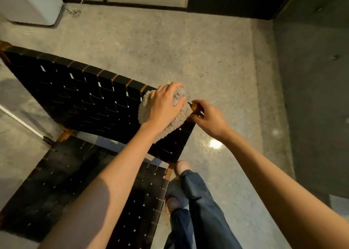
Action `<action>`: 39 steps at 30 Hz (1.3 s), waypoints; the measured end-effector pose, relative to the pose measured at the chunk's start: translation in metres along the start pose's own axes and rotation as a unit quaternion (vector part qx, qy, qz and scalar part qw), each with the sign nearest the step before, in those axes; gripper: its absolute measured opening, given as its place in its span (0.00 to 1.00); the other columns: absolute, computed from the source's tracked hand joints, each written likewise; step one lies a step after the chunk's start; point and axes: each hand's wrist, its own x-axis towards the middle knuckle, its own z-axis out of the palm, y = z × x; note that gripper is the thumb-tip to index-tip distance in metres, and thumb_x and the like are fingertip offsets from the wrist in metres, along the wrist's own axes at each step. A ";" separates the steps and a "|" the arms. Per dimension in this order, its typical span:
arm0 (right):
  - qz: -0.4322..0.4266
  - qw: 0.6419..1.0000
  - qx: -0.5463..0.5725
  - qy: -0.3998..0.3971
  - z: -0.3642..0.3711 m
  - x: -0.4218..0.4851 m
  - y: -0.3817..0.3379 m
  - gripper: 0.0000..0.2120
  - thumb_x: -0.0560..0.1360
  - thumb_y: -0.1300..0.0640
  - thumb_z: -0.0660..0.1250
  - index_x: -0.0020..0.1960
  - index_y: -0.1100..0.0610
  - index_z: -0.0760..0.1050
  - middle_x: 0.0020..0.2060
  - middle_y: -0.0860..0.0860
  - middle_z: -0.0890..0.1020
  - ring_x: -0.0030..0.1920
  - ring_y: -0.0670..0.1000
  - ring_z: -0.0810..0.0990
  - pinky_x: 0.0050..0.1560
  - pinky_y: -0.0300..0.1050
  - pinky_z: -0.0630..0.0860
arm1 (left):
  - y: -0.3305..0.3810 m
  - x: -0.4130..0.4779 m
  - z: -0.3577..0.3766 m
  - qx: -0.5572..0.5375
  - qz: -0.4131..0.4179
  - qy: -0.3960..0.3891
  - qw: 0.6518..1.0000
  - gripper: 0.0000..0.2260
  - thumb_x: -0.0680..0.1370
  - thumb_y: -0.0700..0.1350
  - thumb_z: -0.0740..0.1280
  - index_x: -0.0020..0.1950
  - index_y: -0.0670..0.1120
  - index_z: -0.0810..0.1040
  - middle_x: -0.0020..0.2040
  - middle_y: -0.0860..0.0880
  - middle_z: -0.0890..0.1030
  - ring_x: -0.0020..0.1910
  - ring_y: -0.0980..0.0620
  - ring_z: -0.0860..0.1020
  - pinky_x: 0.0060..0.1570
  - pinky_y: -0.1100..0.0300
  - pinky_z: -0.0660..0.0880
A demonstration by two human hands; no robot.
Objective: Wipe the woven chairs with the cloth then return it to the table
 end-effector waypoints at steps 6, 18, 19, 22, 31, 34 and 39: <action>0.010 0.998 -0.050 -0.024 -0.009 0.013 -0.005 0.19 0.70 0.58 0.74 0.59 0.59 0.76 0.49 0.53 0.81 0.50 0.51 0.80 0.54 0.45 0.78 | -0.025 0.025 -0.017 0.091 -0.036 -0.003 0.995 0.12 0.77 0.46 0.66 0.60 0.50 0.74 0.57 0.49 0.79 0.59 0.46 0.73 0.55 0.52 0.67; 0.045 0.992 0.110 -0.039 -0.008 0.007 0.008 0.26 0.71 0.64 0.73 0.66 0.58 0.70 0.54 0.51 0.77 0.54 0.47 0.76 0.50 0.26 0.71 | 0.000 0.019 -0.008 0.045 -0.125 -0.009 0.991 0.11 0.79 0.44 0.63 0.61 0.46 0.73 0.59 0.46 0.79 0.62 0.44 0.71 0.59 0.55 0.59; 0.062 0.983 0.164 -0.048 -0.008 0.004 0.010 0.27 0.72 0.67 0.71 0.68 0.58 0.67 0.55 0.50 0.76 0.55 0.47 0.75 0.51 0.28 0.72 | 0.011 0.014 0.000 0.035 -0.109 -0.021 0.993 0.11 0.79 0.44 0.63 0.60 0.46 0.73 0.58 0.46 0.79 0.61 0.44 0.72 0.59 0.54 0.60; 0.121 0.944 0.304 -0.044 -0.010 -0.005 0.016 0.27 0.73 0.73 0.64 0.69 0.58 0.64 0.60 0.51 0.75 0.60 0.47 0.74 0.52 0.35 0.75 | 0.034 0.004 0.016 -0.001 -0.082 -0.027 0.996 0.10 0.78 0.43 0.64 0.60 0.45 0.74 0.57 0.46 0.80 0.59 0.43 0.73 0.59 0.51 0.63; 0.134 0.942 0.305 0.046 -0.015 -0.047 0.035 0.19 0.76 0.72 0.59 0.63 0.56 0.69 0.59 0.52 0.77 0.55 0.49 0.79 0.49 0.35 0.76 | 0.001 0.012 -0.005 0.103 0.011 -0.042 0.994 0.12 0.78 0.44 0.65 0.61 0.46 0.72 0.54 0.46 0.79 0.57 0.44 0.74 0.55 0.54 0.64; 0.114 0.951 0.280 0.058 -0.019 -0.062 0.031 0.17 0.77 0.70 0.59 0.62 0.54 0.70 0.57 0.49 0.77 0.59 0.51 0.77 0.55 0.40 0.76 | 0.014 0.011 -0.002 0.066 -0.061 -0.030 0.995 0.12 0.79 0.44 0.64 0.61 0.44 0.72 0.56 0.45 0.79 0.60 0.44 0.73 0.56 0.53 0.64; 0.084 0.965 0.236 0.073 -0.035 -0.077 0.021 0.16 0.76 0.69 0.59 0.60 0.54 0.73 0.58 0.49 0.77 0.57 0.51 0.78 0.61 0.51 0.75 | 0.043 0.005 -0.006 -0.092 -0.216 -0.020 0.972 0.11 0.80 0.45 0.62 0.61 0.44 0.71 0.58 0.45 0.77 0.60 0.45 0.72 0.48 0.57 0.68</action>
